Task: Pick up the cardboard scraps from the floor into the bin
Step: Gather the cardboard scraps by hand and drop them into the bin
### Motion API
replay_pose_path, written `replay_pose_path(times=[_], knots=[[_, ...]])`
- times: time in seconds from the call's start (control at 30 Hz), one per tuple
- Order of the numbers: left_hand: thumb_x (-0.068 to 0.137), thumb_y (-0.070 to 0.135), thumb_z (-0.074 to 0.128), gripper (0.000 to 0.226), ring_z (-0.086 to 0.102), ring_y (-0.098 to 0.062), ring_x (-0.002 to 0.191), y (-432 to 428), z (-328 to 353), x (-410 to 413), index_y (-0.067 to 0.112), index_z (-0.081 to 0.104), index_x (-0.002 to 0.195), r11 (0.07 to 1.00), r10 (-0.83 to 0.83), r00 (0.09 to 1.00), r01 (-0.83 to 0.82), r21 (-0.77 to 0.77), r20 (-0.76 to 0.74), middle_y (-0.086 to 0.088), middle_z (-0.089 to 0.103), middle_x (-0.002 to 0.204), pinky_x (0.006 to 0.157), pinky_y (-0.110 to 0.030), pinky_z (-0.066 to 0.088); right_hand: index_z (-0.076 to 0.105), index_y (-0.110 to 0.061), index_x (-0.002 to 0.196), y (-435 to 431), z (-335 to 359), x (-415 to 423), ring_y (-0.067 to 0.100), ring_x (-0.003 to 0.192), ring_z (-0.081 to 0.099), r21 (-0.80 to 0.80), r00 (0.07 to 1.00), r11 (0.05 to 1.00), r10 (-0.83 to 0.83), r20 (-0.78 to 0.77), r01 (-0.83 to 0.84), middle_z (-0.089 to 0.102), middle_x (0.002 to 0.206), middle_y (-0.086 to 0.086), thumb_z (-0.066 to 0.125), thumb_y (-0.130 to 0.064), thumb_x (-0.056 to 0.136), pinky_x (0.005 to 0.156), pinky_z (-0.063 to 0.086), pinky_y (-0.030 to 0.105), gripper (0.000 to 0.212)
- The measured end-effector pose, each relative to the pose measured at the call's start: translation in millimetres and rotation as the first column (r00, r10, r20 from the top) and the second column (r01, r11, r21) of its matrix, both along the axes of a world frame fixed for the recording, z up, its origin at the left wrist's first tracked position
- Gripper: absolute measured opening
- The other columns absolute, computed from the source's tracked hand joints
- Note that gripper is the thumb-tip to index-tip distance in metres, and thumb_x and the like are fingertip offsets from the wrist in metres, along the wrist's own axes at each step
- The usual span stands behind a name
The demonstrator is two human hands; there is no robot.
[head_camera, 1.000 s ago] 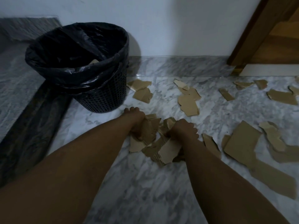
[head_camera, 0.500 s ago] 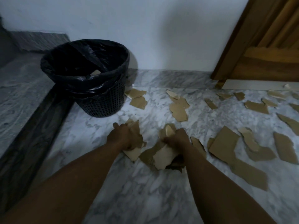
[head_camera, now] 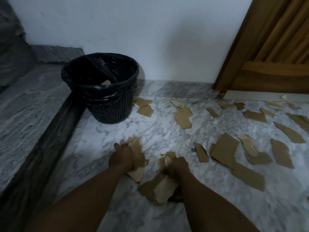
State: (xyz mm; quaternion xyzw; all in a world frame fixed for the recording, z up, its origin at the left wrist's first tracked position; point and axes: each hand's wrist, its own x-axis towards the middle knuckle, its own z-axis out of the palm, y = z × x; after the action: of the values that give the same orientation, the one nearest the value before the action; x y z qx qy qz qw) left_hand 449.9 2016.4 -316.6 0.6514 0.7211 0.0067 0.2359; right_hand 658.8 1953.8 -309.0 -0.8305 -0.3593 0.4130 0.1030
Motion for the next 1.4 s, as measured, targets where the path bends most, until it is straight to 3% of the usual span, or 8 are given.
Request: replay_pose_path(times=[0.27, 0.4, 0.53, 0.63, 1.0, 1.1, 1.23, 1.4], knots=[[0.073, 0.04, 0.08, 0.077, 0.054, -0.033, 0.119, 23.4, 58.0, -0.7, 0.004, 0.047, 0.134, 0.997, -0.078, 0.993, 0.079, -0.012, 0.086, -0.021, 0.048, 0.136, 0.09, -0.032, 0.05, 0.048, 0.005, 0.137, 35.9, 69.2, 18.3, 0.034, 0.12, 0.058, 0.123, 0.987, 0.986, -0.1, -0.126, 0.116, 0.055, 0.136, 0.017, 0.084, -0.031, 0.078, 0.082, 0.051, 0.036, 0.078], [0.086, 0.023, 0.065, 0.034, 0.056, -0.032, 0.112, 70.0, 161.0, 11.0, 0.004, 0.061, 0.114, 0.954, -0.193, 0.957, 0.131, 0.271, 0.217, -0.019, 0.059, 0.122, 0.084, -0.028, 0.043, 0.052, 0.001, 0.135, 83.7, 156.5, 16.0, 0.029, 0.099, 0.063, 0.421, 0.971, 0.88, -0.152, -0.185, 0.219, 0.063, 0.126, 0.016, 0.092, -0.028, 0.067, 0.079, 0.054, 0.039, 0.084], [0.084, 0.019, 0.061, 0.044, 0.056, -0.031, 0.101, 114.6, 255.6, -12.0, 0.003, 0.051, 0.123, 0.899, -0.209, 0.939, 0.075, 0.431, 0.272, -0.019, 0.049, 0.127, 0.072, -0.03, 0.05, 0.052, 0.005, 0.131, 131.6, 246.4, -9.7, 0.033, 0.11, 0.063, 0.603, 0.97, 0.763, -0.137, -0.198, 0.231, 0.061, 0.123, 0.015, 0.09, -0.031, 0.07, 0.089, 0.055, 0.043, 0.08], [0.088, 0.022, 0.056, 0.052, 0.048, -0.03, 0.114, 127.9, 277.7, -40.9, 0.001, 0.041, 0.133, 0.874, -0.137, 0.935, -0.041, 0.483, 0.327, -0.017, 0.038, 0.137, 0.091, -0.029, 0.044, 0.046, 0.001, 0.137, 166.3, 281.3, -33.5, 0.035, 0.121, 0.057, 0.691, 0.939, 0.643, -0.151, -0.31, 0.331, 0.056, 0.133, 0.016, 0.081, -0.033, 0.081, 0.098, 0.052, 0.047, 0.074], [0.088, 0.01, 0.057, 0.052, 0.051, -0.031, 0.116, 169.9, 240.8, -100.7, 0.004, 0.04, 0.137, 0.719, 0.238, 0.692, -0.597, 0.355, 0.682, -0.016, 0.037, 0.137, 0.102, -0.034, 0.047, 0.031, -0.009, 0.139, 229.4, 268.0, -154.3, 0.035, 0.115, 0.056, 0.615, 0.668, 0.308, -0.101, -0.738, 0.726, 0.047, 0.138, 0.018, 0.042, -0.012, 0.101, 0.101, 0.049, 0.049, 0.04], [0.09, 0.005, 0.054, 0.054, 0.05, -0.032, 0.118, 178.6, 232.6, -104.9, 0.004, 0.035, 0.141, 0.728, 0.223, 0.71, -0.577, 0.37, 0.668, -0.018, 0.035, 0.14, 0.102, -0.035, 0.046, 0.024, -0.013, 0.146, 239.8, 260.5, -169.8, 0.031, 0.117, 0.055, 0.615, 0.687, 0.415, -0.036, -0.725, 0.671, 0.044, 0.141, 0.014, 0.04, -0.013, 0.1, 0.102, 0.049, 0.046, 0.048], [0.094, 0.026, 0.057, 0.063, 0.047, -0.033, 0.127, 183.5, 221.5, -111.0, 0.009, 0.03, 0.147, 0.832, 0.163, 0.788, -0.433, 0.347, 0.593, -0.017, 0.038, 0.148, 0.104, -0.034, 0.042, 0.013, -0.014, 0.156, 237.0, 238.3, -173.0, 0.037, 0.124, 0.052, 0.505, 0.736, 0.808, 0.139, -0.663, 0.303, 0.041, 0.148, 0.015, 0.057, -0.029, 0.097, 0.103, 0.047, 0.052, 0.075], [0.083, 0.042, 0.069, 0.079, 0.04, -0.035, 0.135, 185.2, 205.8, -125.7, 0.012, 0.035, 0.148, 0.81, 0.242, 0.866, -0.429, 0.4, 0.438, -0.015, 0.04, 0.15, 0.11, -0.047, 0.038, 0.037, 0.0, 0.149, 236.7, 213.0, -158.3, 0.029, 0.124, 0.053, 0.686, 0.951, 0.718, 0.122, -0.284, 0.112, 0.055, 0.135, 0.011, 0.059, -0.012, 0.095, 0.099, 0.044, 0.032, 0.059]])
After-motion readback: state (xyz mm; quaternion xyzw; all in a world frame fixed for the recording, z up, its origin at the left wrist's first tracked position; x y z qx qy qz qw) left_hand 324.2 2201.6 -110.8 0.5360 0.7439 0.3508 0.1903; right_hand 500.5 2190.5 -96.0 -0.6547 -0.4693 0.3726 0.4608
